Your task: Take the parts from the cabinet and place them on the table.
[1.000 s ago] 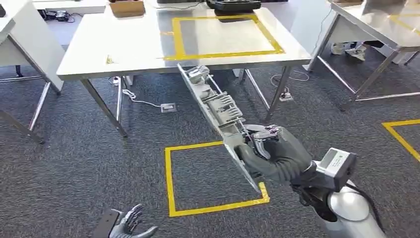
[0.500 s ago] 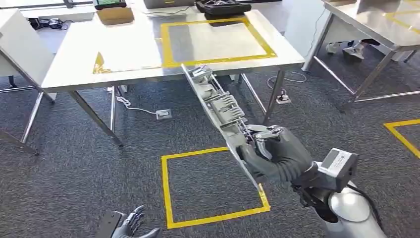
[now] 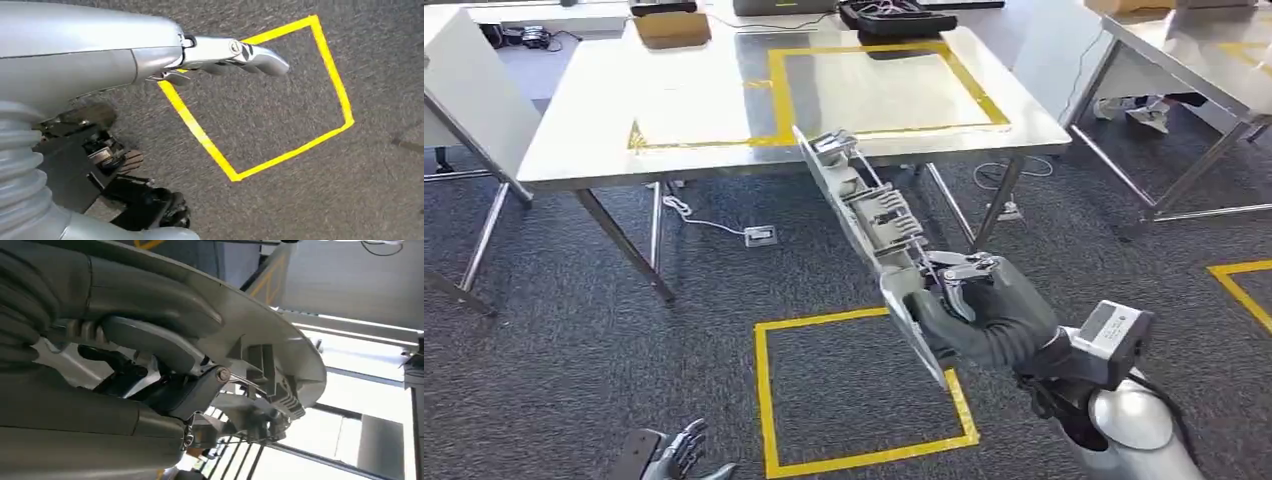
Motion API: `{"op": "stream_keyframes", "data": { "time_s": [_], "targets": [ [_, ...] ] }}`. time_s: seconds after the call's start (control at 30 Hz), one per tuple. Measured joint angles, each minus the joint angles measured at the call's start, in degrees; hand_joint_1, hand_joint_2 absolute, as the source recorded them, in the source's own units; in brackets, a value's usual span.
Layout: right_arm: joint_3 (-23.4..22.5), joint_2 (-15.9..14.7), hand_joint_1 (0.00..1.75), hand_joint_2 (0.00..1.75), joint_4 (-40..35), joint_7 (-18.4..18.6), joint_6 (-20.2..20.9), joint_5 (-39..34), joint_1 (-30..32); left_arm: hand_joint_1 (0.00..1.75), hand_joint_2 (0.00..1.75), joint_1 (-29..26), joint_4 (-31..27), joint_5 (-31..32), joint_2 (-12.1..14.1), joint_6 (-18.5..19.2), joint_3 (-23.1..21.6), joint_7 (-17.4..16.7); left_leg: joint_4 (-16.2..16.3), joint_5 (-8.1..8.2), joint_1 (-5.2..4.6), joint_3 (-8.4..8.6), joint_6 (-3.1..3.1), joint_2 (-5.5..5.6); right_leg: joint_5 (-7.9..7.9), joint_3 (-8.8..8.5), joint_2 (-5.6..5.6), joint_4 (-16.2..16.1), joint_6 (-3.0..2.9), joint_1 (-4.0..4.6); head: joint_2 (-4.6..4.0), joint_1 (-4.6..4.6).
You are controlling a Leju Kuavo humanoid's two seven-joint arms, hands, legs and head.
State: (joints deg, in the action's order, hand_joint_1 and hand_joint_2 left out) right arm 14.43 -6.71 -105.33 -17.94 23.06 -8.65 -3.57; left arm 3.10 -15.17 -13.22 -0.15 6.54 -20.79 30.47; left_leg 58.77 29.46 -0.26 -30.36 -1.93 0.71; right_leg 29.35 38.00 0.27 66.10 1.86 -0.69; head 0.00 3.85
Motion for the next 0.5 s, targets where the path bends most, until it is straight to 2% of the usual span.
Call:
{"op": "stream_keyframes", "data": {
  "time_s": [0.03, 0.07, 0.1, 0.13, 0.17, 0.23, 0.27, 0.3, 0.37, 0.4, 0.43, 0.47, 0.5],
  "targets": [
    [-0.04, 0.00, 1.75, 1.75, 0.00, -0.08, 0.13, 0.04, 0.06, 0.00, 1.75, -0.02, 0.00, 0.00, 0.00, 0.04, 0.09, 0.00, -0.06, 0.54, 0.00, 0.42, 0.13, -0.01, -3.79, -1.41, -0.06, -4.78, -0.48, 0.17, 0.00, -0.02],
    [-0.09, 0.00, 1.75, 1.75, 0.02, -0.39, 0.22, 0.02, 0.05, 0.00, 1.75, 0.12, 0.13, 0.00, 0.00, 0.11, 0.11, -0.02, 0.15, 0.96, -0.15, 0.94, 0.43, -0.02, -4.41, -1.43, -0.18, -6.48, -0.67, 0.48, 0.00, 0.06],
    [-0.09, 0.00, 1.75, 1.75, 0.09, -0.61, 0.37, 0.06, -0.14, 0.00, 1.75, 0.15, 0.15, 0.00, 0.00, 0.13, 0.15, 0.00, -0.10, 1.15, -0.14, 0.62, 0.78, 0.05, -2.36, -1.30, -0.21, -6.75, -0.77, 0.73, 0.02, -0.04],
    [-0.09, 0.02, 1.75, 1.75, 0.11, -0.85, 0.50, 0.02, -0.16, 0.00, 1.75, 0.12, 0.15, 0.00, 0.00, 0.17, 0.15, -0.02, -0.49, 1.47, -0.14, 0.52, 1.24, -0.05, -3.45, -1.51, -0.17, -7.00, -1.09, 0.79, 0.00, -0.04],
    [-0.11, 0.00, 1.75, 1.75, 0.11, -1.05, 0.85, 0.00, -0.22, 0.00, 1.75, 0.08, 0.15, 0.00, 0.00, 0.17, 0.15, 0.02, 0.12, 1.10, -0.14, 1.32, 1.67, -0.11, -3.75, -1.76, -0.03, -7.41, -1.45, 0.56, 0.02, -0.04],
    [-0.04, 0.13, 1.75, 1.75, 0.15, -1.07, 1.05, -0.02, -0.54, 0.00, 1.75, 0.43, -0.04, 0.00, 0.29, 0.15, 0.24, 0.17, 0.21, 1.73, -0.28, 1.62, 2.25, -0.11, -3.48, -3.27, -0.04, -7.68, -1.92, 0.21, 0.02, 0.00],
    [-0.07, 0.13, 1.75, 1.75, 0.17, -1.05, 1.09, 0.00, -0.74, 0.00, 1.75, 0.90, -0.22, 0.00, 0.46, 0.13, 0.44, 0.26, 2.51, 2.03, -0.15, 0.98, 2.44, -0.22, -3.00, -4.02, -0.14, -7.78, -2.37, 0.12, 0.00, 0.11],
    [-0.07, 0.18, 1.75, 1.75, 0.17, -1.09, 1.18, -0.02, -1.03, 0.00, 1.75, 1.28, -0.28, 0.00, 0.46, 0.13, 0.55, 0.28, 5.46, 2.68, -0.07, -0.73, 2.76, -0.30, -2.69, -4.33, -0.19, -7.78, -2.49, 0.09, 0.02, 0.13],
    [-0.07, 0.28, 1.75, 1.75, 0.26, -1.16, 1.46, -0.02, -1.83, 0.00, 1.75, 1.88, -0.33, -0.15, 0.59, 0.00, 0.85, 0.22, 14.83, 6.48, 0.25, -7.14, 3.41, -0.34, -1.72, -5.21, -0.16, -7.77, -2.60, 0.10, 0.02, 0.15],
    [-0.07, 0.28, 1.75, 1.75, 0.37, -1.16, 1.51, 0.00, -1.88, 0.00, 1.75, 1.88, -0.39, -0.15, 0.63, 0.00, 1.09, 0.15, 17.06, 7.39, 0.28, -9.15, 3.41, -0.35, -1.25, -5.75, -0.09, -7.77, -2.58, 0.09, 0.00, 0.15],
    [-0.07, 0.28, 1.75, 1.75, 0.46, -1.16, 1.53, 0.00, -1.88, 0.00, 1.75, 1.87, -0.48, -0.17, 0.63, 0.00, 1.18, 0.09, 17.13, 7.05, 0.33, -10.01, 3.35, -0.36, -0.86, -6.27, -0.03, -7.77, -2.54, 0.07, 0.00, 0.15],
    [-0.07, 0.28, 1.75, 1.75, 0.59, -1.14, 1.68, 0.00, -1.92, 0.00, 1.75, 1.89, -0.57, -0.17, 0.72, 0.00, 1.35, 0.04, 14.84, 5.31, 0.36, -10.01, 3.23, -0.37, -0.18, -7.18, 0.02, -7.77, -2.46, 0.06, 0.00, 0.15],
    [-0.07, 0.28, 1.75, 1.75, 0.72, -1.16, 1.73, 0.02, -2.03, 0.00, 1.75, 1.91, -0.61, -0.20, 0.72, -0.02, 1.57, -0.02, 11.46, 2.85, 0.37, -9.18, 3.19, -0.38, 0.38, -7.99, 0.04, -7.77, -2.38, 0.04, 0.00, 0.15]
  ]
}}
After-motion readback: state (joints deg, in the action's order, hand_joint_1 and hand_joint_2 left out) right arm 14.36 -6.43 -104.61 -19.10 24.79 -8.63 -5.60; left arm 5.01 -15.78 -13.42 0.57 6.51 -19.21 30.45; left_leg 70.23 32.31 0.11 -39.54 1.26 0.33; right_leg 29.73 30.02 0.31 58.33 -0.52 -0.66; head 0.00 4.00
